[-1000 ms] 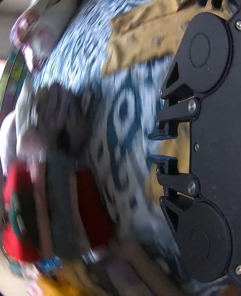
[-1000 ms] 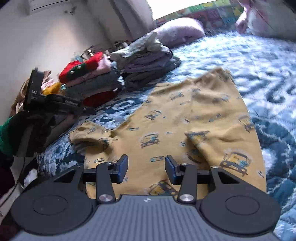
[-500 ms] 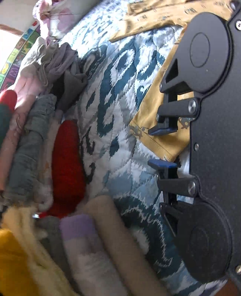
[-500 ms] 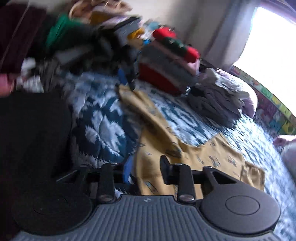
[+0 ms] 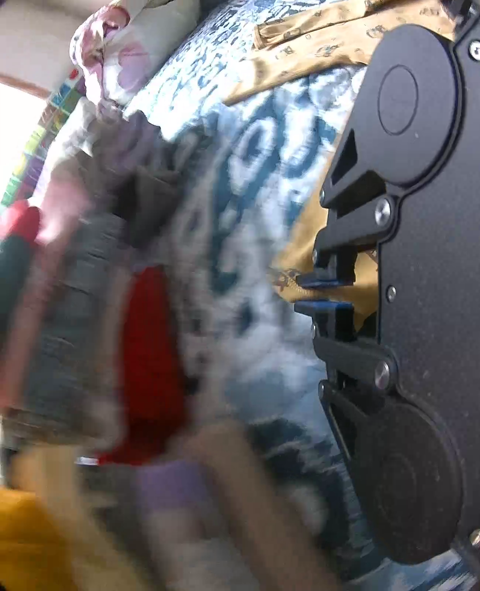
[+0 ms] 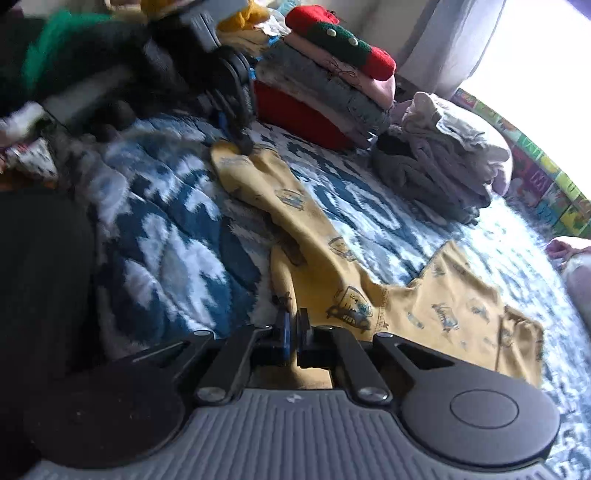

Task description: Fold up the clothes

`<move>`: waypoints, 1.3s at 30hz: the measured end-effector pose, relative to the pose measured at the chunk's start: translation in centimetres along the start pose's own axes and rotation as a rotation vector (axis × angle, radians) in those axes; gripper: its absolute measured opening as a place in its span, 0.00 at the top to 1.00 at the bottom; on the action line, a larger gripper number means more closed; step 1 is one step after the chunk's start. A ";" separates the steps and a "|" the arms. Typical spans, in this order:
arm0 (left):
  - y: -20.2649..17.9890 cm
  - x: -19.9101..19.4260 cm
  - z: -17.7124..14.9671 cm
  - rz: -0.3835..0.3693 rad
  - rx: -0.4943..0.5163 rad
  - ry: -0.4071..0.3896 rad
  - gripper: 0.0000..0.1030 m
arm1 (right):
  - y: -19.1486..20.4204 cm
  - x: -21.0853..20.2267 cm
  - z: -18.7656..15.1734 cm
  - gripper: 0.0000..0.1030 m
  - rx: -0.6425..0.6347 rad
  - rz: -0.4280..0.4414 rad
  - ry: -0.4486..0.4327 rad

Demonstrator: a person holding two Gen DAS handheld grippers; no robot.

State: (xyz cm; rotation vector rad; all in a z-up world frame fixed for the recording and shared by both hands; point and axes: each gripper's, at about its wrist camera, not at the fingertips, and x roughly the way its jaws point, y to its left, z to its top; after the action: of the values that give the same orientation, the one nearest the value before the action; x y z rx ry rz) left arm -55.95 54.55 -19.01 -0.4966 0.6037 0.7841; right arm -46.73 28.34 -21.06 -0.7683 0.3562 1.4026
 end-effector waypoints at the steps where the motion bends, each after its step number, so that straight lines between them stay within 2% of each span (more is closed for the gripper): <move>1: 0.0 -0.8 0.5 -0.010 -0.001 -0.037 0.96 | -0.5 -1.0 -0.1 0.95 0.022 0.052 -0.026; 3: -0.1 -1.1 1.0 -0.009 0.010 -0.063 0.95 | -1.2 -2.6 -0.5 0.95 0.042 0.131 -0.081; 5: -0.4 0.1 0.8 0.019 0.048 -0.029 0.94 | -1.3 -2.5 -0.9 0.92 0.034 0.135 -0.063; 7: -0.3 2.3 0.1 0.055 0.075 0.058 0.88 | -1.2 -1.9 -1.1 0.79 0.037 0.153 -0.037; 8: 0.0 2.9 -0.2 0.084 0.075 0.080 0.84 | -0.8 -1.9 -1.2 0.67 0.041 0.162 -0.039; 9: 0.2 2.9 -0.5 0.094 0.072 0.076 0.81 | -0.3 -1.9 -1.3 0.63 0.041 0.170 -0.047; 11: 0.9 2.1 -0.7 0.075 0.010 0.062 0.75 | 1.0 -2.5 -1.7 0.63 0.017 0.177 -0.078; 15: 2.4 0.2 -0.8 0.057 -0.114 0.020 0.74 | 2.5 -2.7 -2.1 0.58 -0.012 0.100 -0.108; 18: 2.9 -0.5 -1.1 0.017 -0.176 0.020 0.74 | 2.8 -1.8 -2.0 0.62 -0.013 0.022 -0.100; 22: 2.8 0.1 -2.0 -0.041 -0.260 0.056 0.75 | 3.4 0.0 -1.0 0.60 -0.039 -0.046 -0.093; 23: 2.5 0.4 -2.1 -0.038 -0.258 0.057 0.82 | 3.7 0.7 -0.6 0.60 -0.048 -0.049 -0.082; 24: 2.0 0.4 -1.9 -0.012 -0.224 0.045 0.98 | 4.0 1.4 -0.3 0.62 -0.056 -0.052 -0.071; 25: 1.4 0.3 -1.8 0.022 -0.178 0.029 0.99 | 4.1 2.0 0.0 0.65 -0.052 -0.047 -0.057; 26: 0.9 -0.1 -1.5 0.048 -0.139 0.000 0.99 | 3.7 2.2 0.3 0.87 -0.021 -0.016 -0.042; 27: 0.6 -0.8 -1.2 0.061 -0.108 -0.042 1.00 | 3.4 2.4 0.7 0.98 0.009 0.015 -0.027; 28: 0.5 -1.3 -1.0 0.072 -0.081 -0.074 1.00 | 3.1 2.4 1.0 0.98 0.027 0.040 -0.018; 29: 0.5 -1.0 -1.1 0.089 -0.058 -0.073 1.00 | 3.1 1.8 1.2 0.98 0.014 0.054 -0.027; 31: 0.7 0.1 -1.4 0.129 -0.008 -0.035 1.00 | 3.0 1.1 1.2 0.98 0.006 0.108 -0.031; 33: 1.0 1.0 -1.8 0.128 0.006 0.018 0.99 | 2.8 1.2 0.9 0.98 0.037 0.179 -0.011; 34: 1.2 0.8 -1.9 0.114 -0.006 0.016 0.90 | 2.9 1.1 0.7 0.98 0.048 0.192 -0.020; 35: 1.3 0.5 -1.9 0.091 -0.020 0.004 0.79 | 3.1 0.7 0.6 0.97 0.047 0.168 -0.045; 36: 1.4 0.3 -1.7 0.071 -0.027 -0.003 0.58 | 3.4 0.3 0.6 0.96 0.041 0.126 -0.063; 37: 1.3 0.3 -1.4 0.051 -0.027 -0.008 0.56 | 3.6 0.1 0.7 0.92 0.034 0.084 -0.083; 39: 1.0 0.6 -0.7 0.019 -0.011 -0.009 0.56 | 3.9 -0.2 0.8 0.57 0.020 0.009 -0.114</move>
State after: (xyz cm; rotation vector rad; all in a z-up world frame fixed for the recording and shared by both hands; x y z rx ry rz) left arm -56.57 55.01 -20.12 -0.4979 0.5973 0.8075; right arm -50.67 28.65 -21.40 -0.6685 0.2848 1.4425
